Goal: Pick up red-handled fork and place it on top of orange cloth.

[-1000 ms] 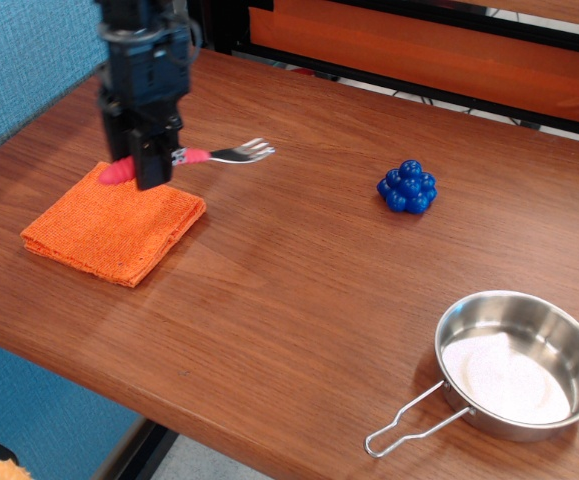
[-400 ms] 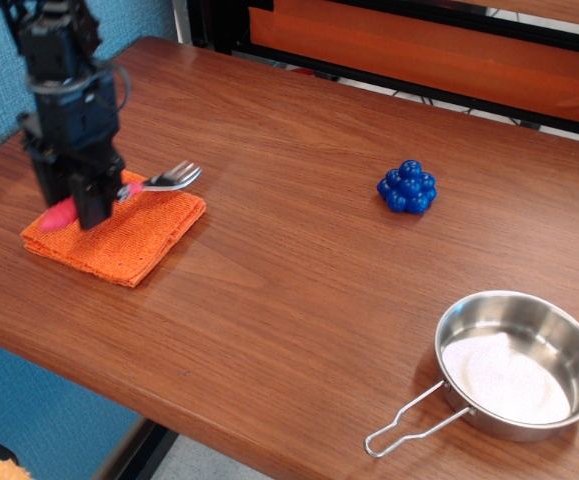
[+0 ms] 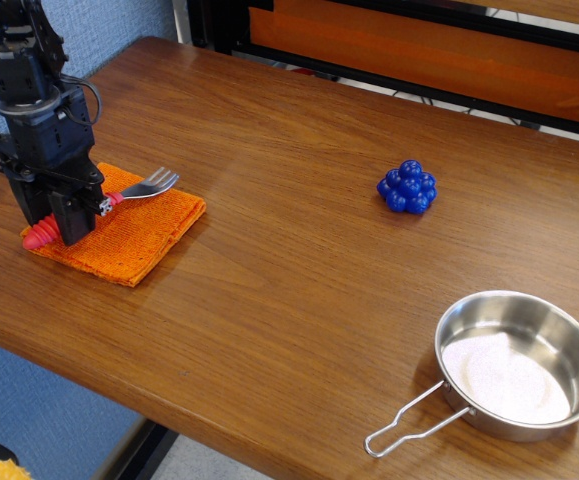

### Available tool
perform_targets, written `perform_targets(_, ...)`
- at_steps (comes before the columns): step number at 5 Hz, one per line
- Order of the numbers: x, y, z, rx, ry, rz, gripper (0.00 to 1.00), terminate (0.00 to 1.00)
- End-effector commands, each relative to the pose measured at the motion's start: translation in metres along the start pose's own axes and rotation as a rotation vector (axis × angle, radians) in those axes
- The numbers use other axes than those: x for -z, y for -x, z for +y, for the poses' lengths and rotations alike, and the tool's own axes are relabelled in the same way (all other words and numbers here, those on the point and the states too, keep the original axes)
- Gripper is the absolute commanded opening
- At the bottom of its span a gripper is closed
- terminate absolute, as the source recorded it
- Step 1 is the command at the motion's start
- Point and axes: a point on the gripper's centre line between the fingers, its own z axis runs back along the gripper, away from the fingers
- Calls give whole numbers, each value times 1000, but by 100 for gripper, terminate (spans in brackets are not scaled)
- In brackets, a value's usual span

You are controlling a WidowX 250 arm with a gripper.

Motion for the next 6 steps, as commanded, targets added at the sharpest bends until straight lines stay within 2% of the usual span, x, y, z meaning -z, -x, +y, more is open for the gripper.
perform_targets(1,-18,-7,2,12,-10,-17,100,0)
perform_targets(3,-61,-24,-15,73,-57,-52,100,0)
perform_targets(4,-85,-38,-44,89,-122,-99,100,0)
perform_targets(5,-92,-45,-72,-31,-94,-132,100,0)
perform_targets(6,-95,-57,-113,-84,-86,-166,100,0)
